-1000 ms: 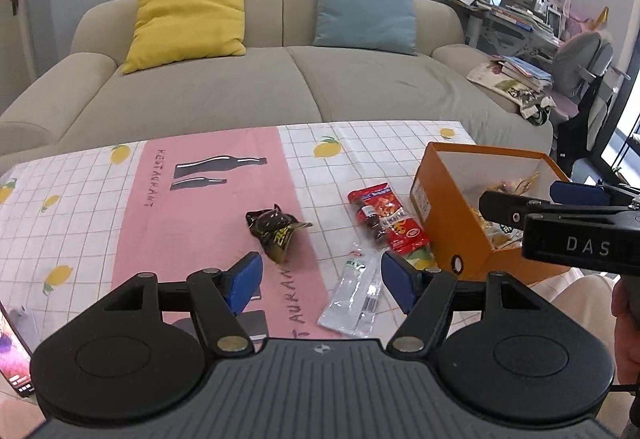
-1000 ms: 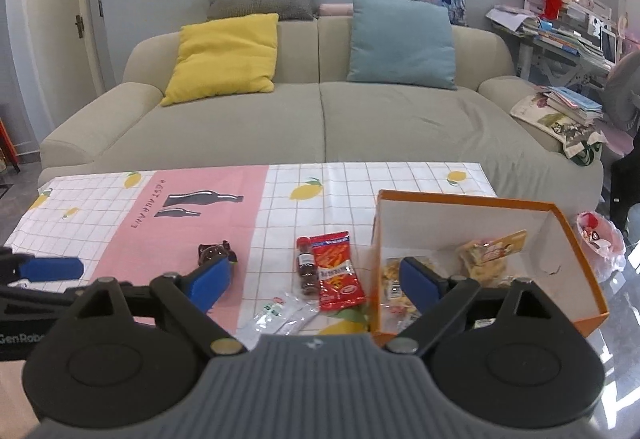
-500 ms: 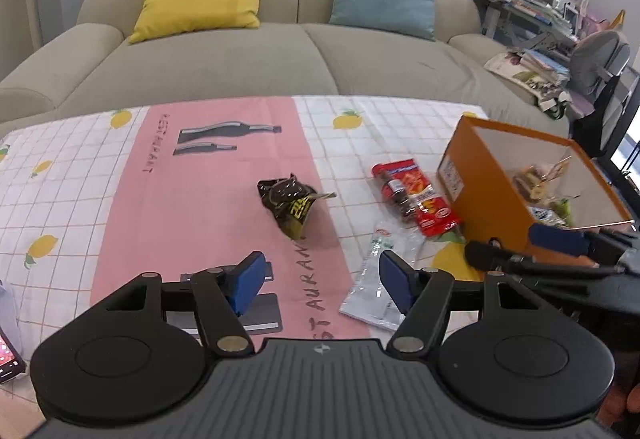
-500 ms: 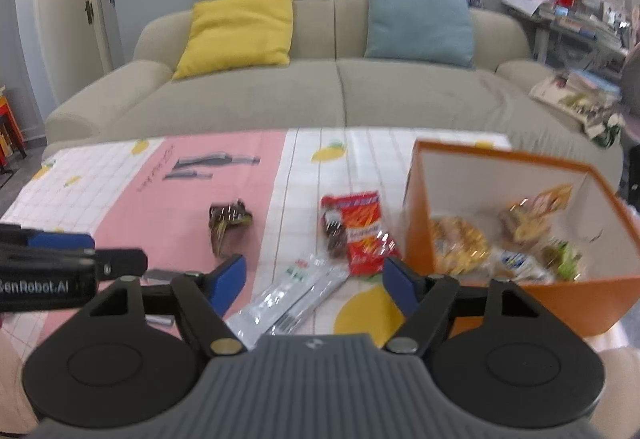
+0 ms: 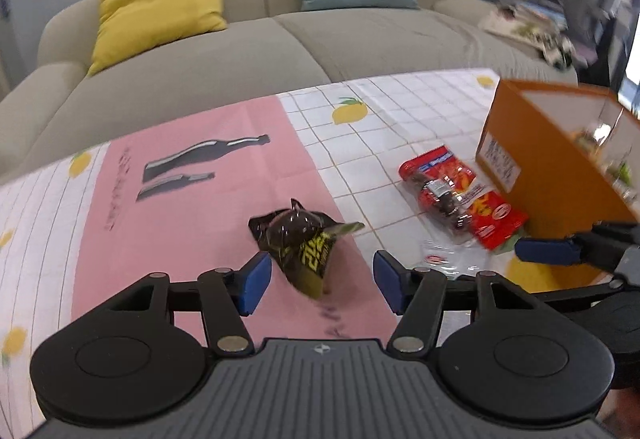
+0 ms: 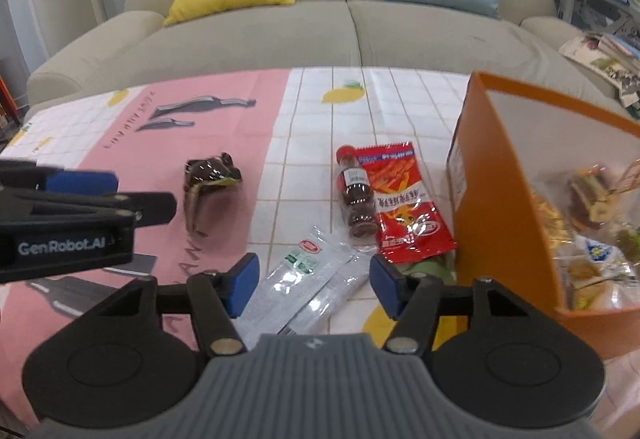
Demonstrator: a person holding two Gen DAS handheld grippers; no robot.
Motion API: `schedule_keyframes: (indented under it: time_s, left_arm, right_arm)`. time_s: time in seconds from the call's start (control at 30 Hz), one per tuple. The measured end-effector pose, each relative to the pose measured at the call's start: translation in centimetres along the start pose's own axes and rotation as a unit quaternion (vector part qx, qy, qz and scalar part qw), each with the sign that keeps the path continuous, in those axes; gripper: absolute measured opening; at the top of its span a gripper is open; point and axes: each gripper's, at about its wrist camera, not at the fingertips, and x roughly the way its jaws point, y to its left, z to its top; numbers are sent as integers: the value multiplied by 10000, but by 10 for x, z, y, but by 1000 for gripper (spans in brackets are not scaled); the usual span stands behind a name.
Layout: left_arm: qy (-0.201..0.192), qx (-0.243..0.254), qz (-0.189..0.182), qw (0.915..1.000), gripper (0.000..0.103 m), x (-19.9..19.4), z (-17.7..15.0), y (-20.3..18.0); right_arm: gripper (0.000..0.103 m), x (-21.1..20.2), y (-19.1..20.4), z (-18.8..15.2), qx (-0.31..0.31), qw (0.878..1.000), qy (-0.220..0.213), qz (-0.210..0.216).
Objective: Organize snacks
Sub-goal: 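Close the left tool on the dark-wrapped candy, then lift the dark-wrapped candy off the cloth with the left tool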
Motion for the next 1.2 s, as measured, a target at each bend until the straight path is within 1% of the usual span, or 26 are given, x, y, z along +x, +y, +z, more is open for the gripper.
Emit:
schedule_keyframes:
  time_s: [0.13,0.23,0.27,0.3,0.37,0.4,0.5,0.57,0.6,0.7,0.77,0.8,0.97,1.03,1.1,1.2]
  left_arm:
    - [155,372,64,9992,60,29,4,-2]
    - [162,587,139,9980,53,43,6,-6]
    - [165,649,177,9976,47,46,7,-8]
    - [179,723,198,9970,44,50,8,-10]
    - [192,844,241,9960,31,56,10,-12]
    - [196,900,277,9954,27,58,10,-14]
    - [159,997,367,9942,19,57,10,-16]
    - [164,1081,479,9929,15,53,7,-18]
    - [178,1105,506,9924,14,50,5,-19]
    - [246,1025,547,9929,10,36,-1,-17]
    - [325,851,569,9942,9,25,-7,-13]
    - [384,749,573,9948,9,19,-11,-12]
    - [541,551,565,9954,9,-8,-33,-11]
    - [616,520,554,9952,9,-17,-42,-14]
    - [679,538,545,9948,9,-24,-49,-17]
    - [743,550,525,9943,9,-34,-56,-21]
  right_arm:
    - [60,20,-5,-1,67,9999,140,21]
    - [60,28,-7,-3,100,9998,184,69]
    - [60,30,-7,-4,108,9997,194,74]
    - [60,31,-7,-4,110,9997,207,88]
    - [61,33,-7,-6,88,9997,211,123]
    - [61,34,-7,-7,63,9997,208,121]
    - [64,35,-6,-9,-17,9997,206,90]
    - [69,34,-5,-10,-38,9998,187,103]
    - [69,34,-3,-11,-73,9998,174,113]
    - [78,32,3,-12,-179,9996,158,181]
    - [93,31,9,-14,-259,9994,154,195]
    - [96,31,12,-15,-285,9993,158,170]
    - [96,39,21,-20,-428,9982,411,14]
    - [96,42,20,-24,-394,9978,528,49]
    - [94,43,20,-26,-416,9973,594,57]
    - [84,39,24,-29,-583,9968,540,120]
